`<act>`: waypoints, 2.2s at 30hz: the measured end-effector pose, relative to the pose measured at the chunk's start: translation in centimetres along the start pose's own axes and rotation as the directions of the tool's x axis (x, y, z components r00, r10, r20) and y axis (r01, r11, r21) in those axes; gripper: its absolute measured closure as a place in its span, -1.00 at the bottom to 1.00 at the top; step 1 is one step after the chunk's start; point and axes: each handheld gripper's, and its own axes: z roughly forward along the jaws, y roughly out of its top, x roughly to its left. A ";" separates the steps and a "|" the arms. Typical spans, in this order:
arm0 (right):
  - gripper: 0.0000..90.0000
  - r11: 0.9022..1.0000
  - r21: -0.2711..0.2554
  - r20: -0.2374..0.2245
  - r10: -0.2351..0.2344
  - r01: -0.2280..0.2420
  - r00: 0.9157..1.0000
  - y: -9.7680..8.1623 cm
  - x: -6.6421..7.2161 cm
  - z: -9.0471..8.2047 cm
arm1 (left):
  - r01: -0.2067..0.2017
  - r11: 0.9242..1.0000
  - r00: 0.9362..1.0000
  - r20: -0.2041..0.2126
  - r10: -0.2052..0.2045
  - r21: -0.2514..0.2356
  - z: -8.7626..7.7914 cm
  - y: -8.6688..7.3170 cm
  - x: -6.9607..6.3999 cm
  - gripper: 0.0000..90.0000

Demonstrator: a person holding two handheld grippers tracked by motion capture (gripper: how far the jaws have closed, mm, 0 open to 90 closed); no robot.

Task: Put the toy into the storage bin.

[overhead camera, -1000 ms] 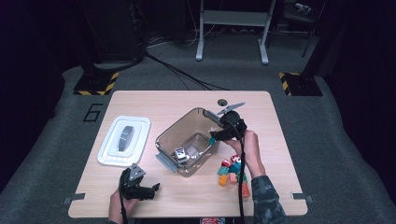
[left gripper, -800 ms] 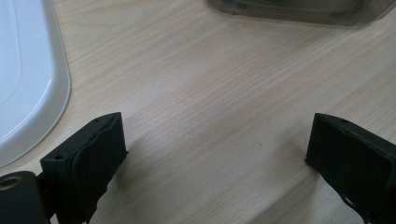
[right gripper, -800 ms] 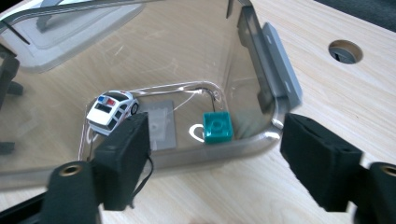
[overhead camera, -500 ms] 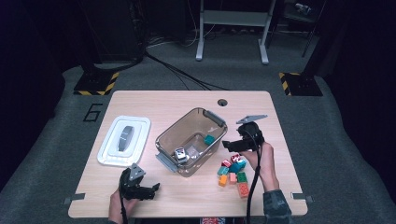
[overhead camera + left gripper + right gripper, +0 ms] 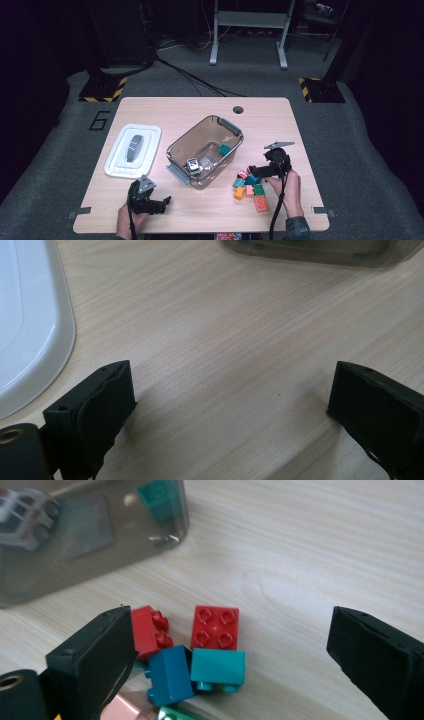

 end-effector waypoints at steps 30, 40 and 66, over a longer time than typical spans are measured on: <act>0.29 0.998 0.051 0.043 0.045 -0.047 0.998 -2.9 -0.9 2.3 | 0.001 1.000 1.000 -0.002 -0.001 -0.004 0.0 0.0 0.0 -0.90; 0.30 0.998 0.013 0.049 0.068 -0.069 0.996 -2.7 -1.2 1.5 | 0.001 1.000 1.000 -0.001 -0.001 -0.003 0.0 0.0 0.0 -0.90; 0.31 0.999 -0.054 0.063 0.010 -0.007 0.998 0.2 -0.6 -0.8 | 0.001 1.000 1.000 -0.002 -0.001 -0.004 0.0 0.0 0.0 -0.90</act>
